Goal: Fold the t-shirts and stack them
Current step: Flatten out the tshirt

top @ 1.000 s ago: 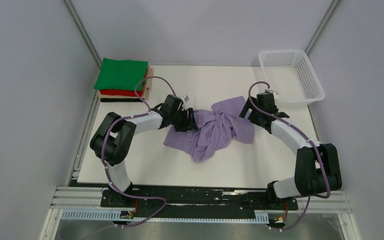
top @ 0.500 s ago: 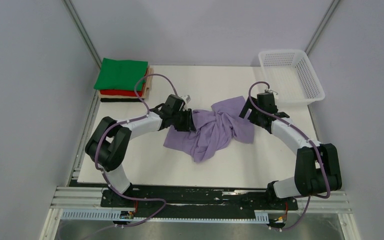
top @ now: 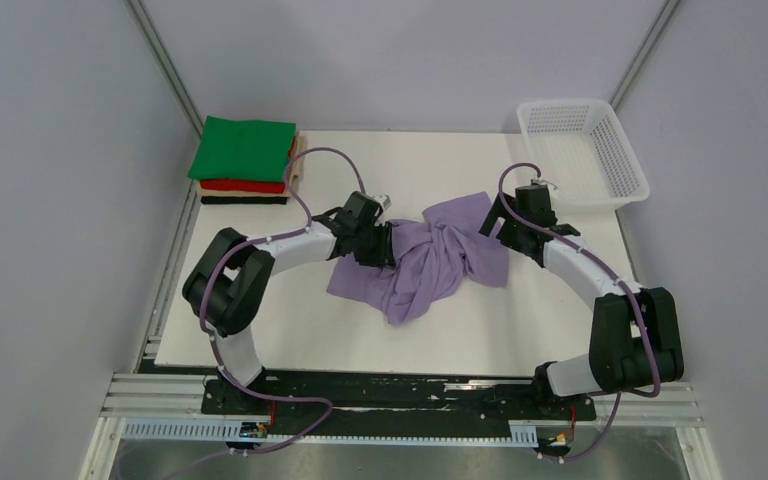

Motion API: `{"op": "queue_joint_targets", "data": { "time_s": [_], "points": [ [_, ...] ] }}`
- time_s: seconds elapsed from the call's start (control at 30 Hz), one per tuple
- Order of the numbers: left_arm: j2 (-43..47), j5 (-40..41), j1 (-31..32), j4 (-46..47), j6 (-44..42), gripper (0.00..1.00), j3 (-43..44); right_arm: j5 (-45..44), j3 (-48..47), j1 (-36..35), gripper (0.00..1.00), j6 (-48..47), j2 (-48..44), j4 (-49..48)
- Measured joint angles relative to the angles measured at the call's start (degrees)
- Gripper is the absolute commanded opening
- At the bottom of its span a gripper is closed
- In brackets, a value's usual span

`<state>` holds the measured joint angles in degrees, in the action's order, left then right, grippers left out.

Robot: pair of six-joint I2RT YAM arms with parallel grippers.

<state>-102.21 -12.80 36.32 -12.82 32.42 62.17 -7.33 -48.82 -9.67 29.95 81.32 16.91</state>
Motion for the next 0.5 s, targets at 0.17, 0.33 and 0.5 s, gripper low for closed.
{"op": "queue_joint_targets", "data": {
  "time_s": [0.17,0.33,0.5],
  "points": [
    [-2.0,2.2,0.9,-1.7,-0.5,0.37,1.5,0.0,0.0,0.2,1.00,0.0,-0.1,0.0],
    [-2.4,3.8,1.6,-2.9,-1.2,0.01,2.5,0.0,0.0,0.4,1.00,0.0,-0.1,0.0],
    [-2.2,5.0,2.2,-3.1,-1.7,0.00,2.8,0.0,0.0,0.5,1.00,0.0,-0.1,0.0]
  ]
}}
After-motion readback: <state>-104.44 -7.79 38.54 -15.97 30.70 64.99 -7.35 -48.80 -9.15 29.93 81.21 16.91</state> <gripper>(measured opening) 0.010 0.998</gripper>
